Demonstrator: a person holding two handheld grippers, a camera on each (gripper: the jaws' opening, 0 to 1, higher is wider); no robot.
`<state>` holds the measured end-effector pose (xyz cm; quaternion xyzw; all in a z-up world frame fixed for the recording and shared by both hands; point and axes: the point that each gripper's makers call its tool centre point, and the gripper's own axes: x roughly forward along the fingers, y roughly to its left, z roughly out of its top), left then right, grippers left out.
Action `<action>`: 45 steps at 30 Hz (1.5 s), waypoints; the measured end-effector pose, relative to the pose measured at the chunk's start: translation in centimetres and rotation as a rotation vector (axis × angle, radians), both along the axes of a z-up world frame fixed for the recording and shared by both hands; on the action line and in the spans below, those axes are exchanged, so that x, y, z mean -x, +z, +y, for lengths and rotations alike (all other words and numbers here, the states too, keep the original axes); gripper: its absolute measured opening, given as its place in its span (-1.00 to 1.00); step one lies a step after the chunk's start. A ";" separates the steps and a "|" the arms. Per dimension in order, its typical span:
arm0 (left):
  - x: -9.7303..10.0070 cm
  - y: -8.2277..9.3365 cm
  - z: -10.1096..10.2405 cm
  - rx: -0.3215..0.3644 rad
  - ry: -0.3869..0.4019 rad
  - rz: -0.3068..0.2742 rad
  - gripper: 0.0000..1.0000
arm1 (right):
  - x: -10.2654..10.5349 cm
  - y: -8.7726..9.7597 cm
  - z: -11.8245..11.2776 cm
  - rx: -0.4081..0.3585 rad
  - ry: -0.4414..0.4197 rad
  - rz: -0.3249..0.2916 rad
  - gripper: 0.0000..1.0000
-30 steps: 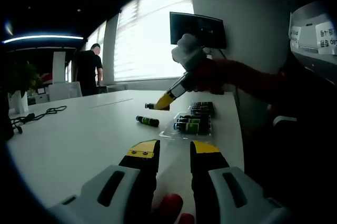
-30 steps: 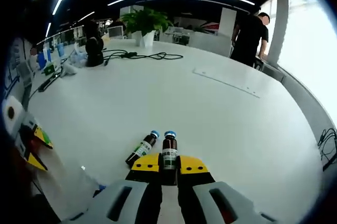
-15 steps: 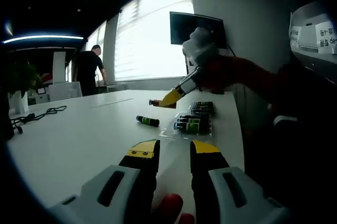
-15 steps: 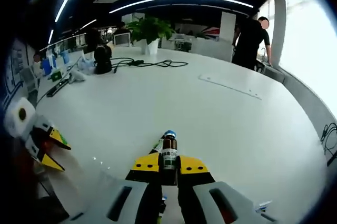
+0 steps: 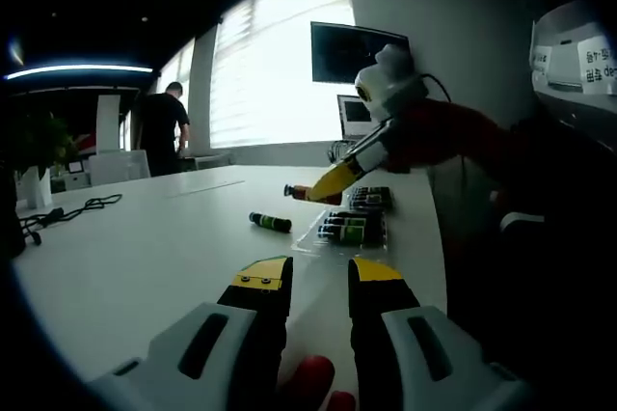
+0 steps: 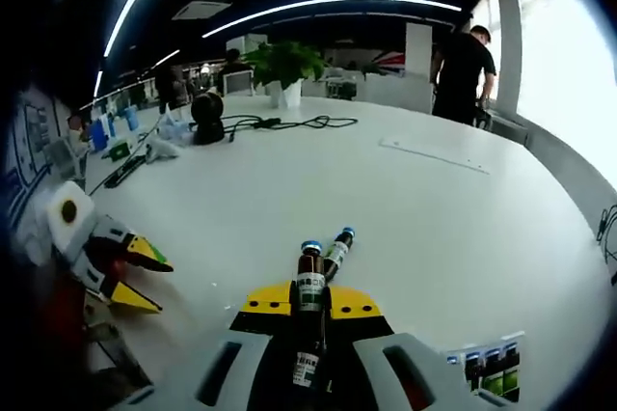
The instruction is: Grip medicine bottles put into box
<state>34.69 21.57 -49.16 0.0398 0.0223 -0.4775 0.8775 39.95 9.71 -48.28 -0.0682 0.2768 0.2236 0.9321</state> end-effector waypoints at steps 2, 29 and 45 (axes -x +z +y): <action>0.0 0.0 0.0 0.000 0.000 -0.001 -0.65 | 0.5 -0.2 0.2 -0.015 -0.001 0.008 -0.87; 0.0 0.0 0.0 -0.001 0.002 -0.004 -0.65 | 4.6 -2.1 2.7 -0.037 -0.072 0.036 -0.86; 0.0 0.0 0.0 0.000 0.002 -0.006 -0.65 | 4.6 -2.3 3.3 0.026 -0.060 0.002 -0.86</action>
